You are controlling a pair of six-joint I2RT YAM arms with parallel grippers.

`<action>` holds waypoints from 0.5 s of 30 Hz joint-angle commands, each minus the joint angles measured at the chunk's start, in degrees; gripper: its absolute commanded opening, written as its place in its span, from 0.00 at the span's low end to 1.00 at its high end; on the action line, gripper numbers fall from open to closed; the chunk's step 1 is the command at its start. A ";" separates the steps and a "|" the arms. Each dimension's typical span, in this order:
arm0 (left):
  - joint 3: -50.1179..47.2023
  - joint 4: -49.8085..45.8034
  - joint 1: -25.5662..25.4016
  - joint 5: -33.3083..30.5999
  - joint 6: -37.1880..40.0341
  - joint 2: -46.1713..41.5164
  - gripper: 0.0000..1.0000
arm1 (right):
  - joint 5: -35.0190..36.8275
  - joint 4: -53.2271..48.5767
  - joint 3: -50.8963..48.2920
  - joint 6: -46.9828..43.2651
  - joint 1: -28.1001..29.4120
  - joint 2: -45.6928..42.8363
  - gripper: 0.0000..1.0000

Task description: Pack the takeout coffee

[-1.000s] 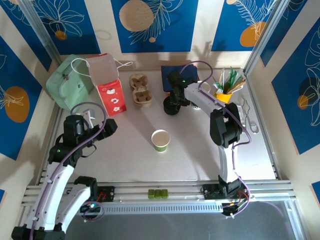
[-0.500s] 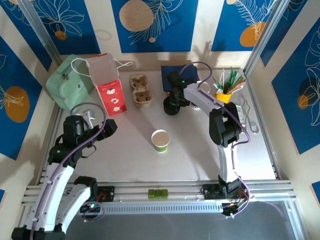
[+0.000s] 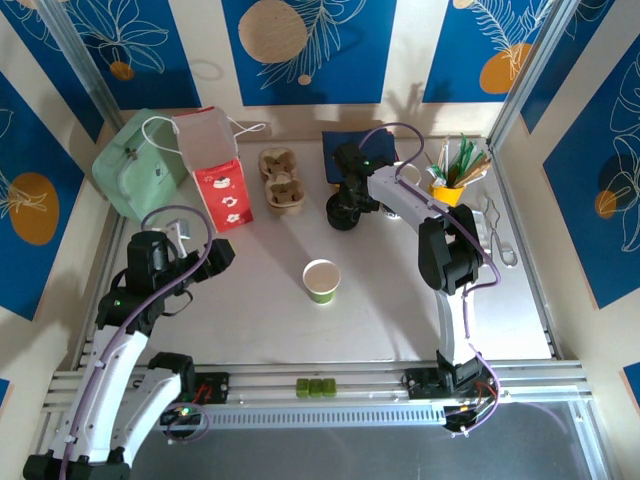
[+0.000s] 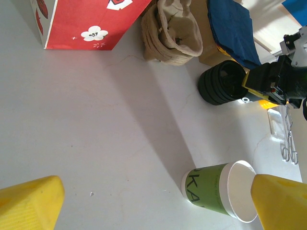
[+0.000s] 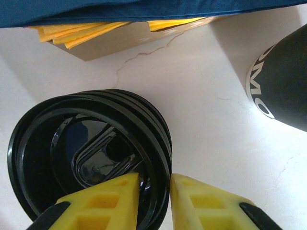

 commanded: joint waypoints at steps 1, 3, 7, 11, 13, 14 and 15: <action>-0.49 -0.92 -0.42 0.14 -0.59 -0.95 0.99 | -1.38 -0.50 2.04 0.24 -0.15 1.70 0.26; -0.57 -1.10 -0.41 0.05 -0.58 -1.11 0.99 | -1.38 -0.49 1.93 0.31 -0.13 1.76 0.26; -0.72 -1.10 -0.34 0.05 -0.63 -1.29 0.99 | -1.35 -0.51 1.99 0.28 -0.16 1.87 0.26; -0.73 -1.10 -0.39 0.05 -0.65 -1.31 0.99 | -1.22 -0.49 1.96 0.22 -0.13 2.14 0.26; -0.66 -0.94 -0.36 0.05 -0.63 -1.21 0.99 | -1.17 -0.49 1.86 0.21 -0.13 2.14 0.25; -0.66 -0.93 -0.40 0.06 -0.67 -1.25 0.99 | -1.18 -0.45 1.96 0.18 -0.20 2.14 0.25; -0.57 -0.84 -0.38 0.05 -0.64 -1.25 0.99 | -1.23 -0.55 1.96 0.13 -0.15 2.06 0.24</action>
